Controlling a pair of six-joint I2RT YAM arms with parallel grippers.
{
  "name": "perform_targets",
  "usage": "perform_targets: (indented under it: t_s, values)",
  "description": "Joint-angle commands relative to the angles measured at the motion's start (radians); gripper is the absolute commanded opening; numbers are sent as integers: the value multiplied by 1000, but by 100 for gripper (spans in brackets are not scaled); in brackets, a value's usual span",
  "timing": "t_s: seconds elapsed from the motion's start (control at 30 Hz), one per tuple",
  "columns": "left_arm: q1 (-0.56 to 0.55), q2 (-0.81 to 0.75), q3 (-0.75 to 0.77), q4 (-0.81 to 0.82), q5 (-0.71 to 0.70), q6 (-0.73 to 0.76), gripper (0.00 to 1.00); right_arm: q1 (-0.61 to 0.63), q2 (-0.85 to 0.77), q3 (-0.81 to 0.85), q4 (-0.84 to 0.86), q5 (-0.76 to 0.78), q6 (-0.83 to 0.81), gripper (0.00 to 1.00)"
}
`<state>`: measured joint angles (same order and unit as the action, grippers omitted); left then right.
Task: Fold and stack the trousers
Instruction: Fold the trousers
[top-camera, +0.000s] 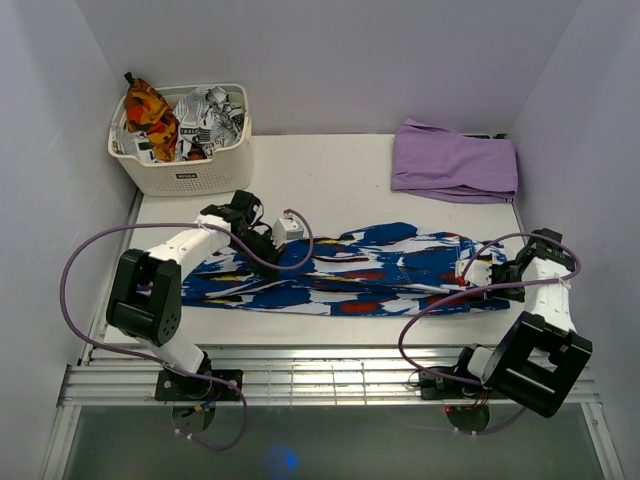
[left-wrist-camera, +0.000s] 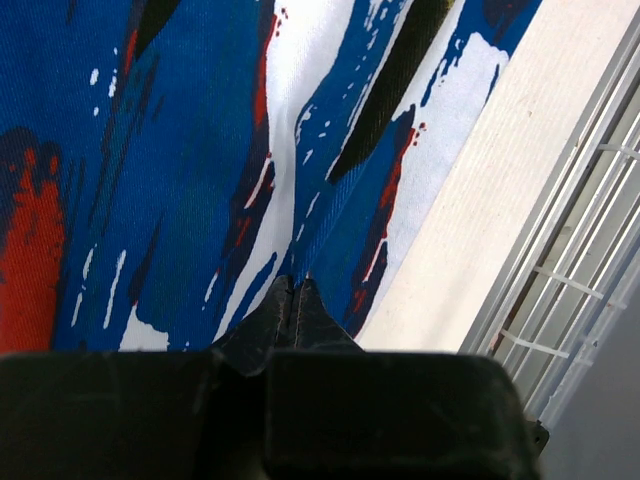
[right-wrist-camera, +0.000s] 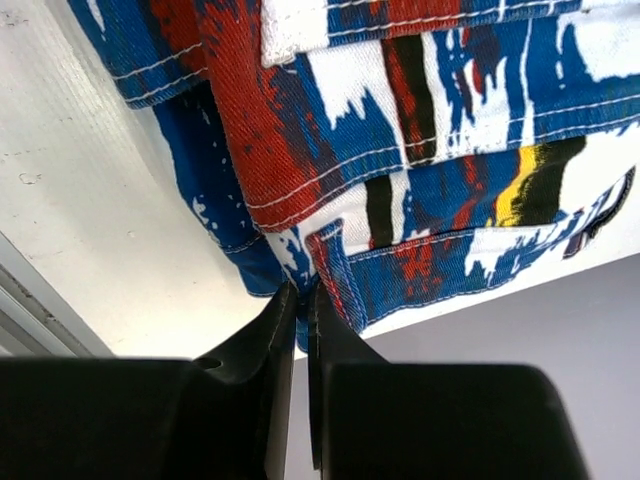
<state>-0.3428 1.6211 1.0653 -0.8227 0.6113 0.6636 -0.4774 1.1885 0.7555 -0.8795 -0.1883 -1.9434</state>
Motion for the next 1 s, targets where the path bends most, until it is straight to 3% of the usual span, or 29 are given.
perform_targets:
  t_s: [0.0, 0.3, 0.5, 0.67, 0.7, 0.73, 0.8, 0.83, 0.87, 0.9, 0.93, 0.97]
  values:
    - [8, -92, 13, -30, 2, 31, 0, -1, 5, 59, -2, -25, 24, 8]
    - [8, -277, -42, -137, 2, 146, 0, -41, 30, 251, -148, -65, 15, 8]
    - [7, -276, -214, -168, -21, 232, 0, -67, -38, 42, -30, 35, -103, 8]
    - [-18, -143, -320, -78, -108, 252, 0, -61, -23, -105, 146, 61, -111, 8]
    - [-18, -118, -326, -55, -123, 240, 4, -58, -18, -111, 160, 65, -97, 8]
    - [-18, -89, -324, -14, -139, 213, 20, -55, -10, -108, 168, 73, -85, 14]
    - [-18, -84, -303, -1, -142, 205, 32, -53, -1, -75, 150, 70, -52, 26]
    - [-18, -102, -294, -6, -133, 200, 38, -53, 11, -43, 125, 64, -16, 44]
    - [-18, -118, -280, -15, -118, 194, 48, -53, 20, 40, 102, 38, 12, 52]
    - [-18, -139, -257, -27, -81, 192, 52, -55, 31, 92, 32, 18, 41, 59]
    - [-18, -168, -246, -53, -59, 194, 58, -55, 60, 155, -16, -9, 96, 74]
    - [-18, -234, -234, -62, -42, 180, 71, -55, 80, 300, -70, -76, 121, 80]
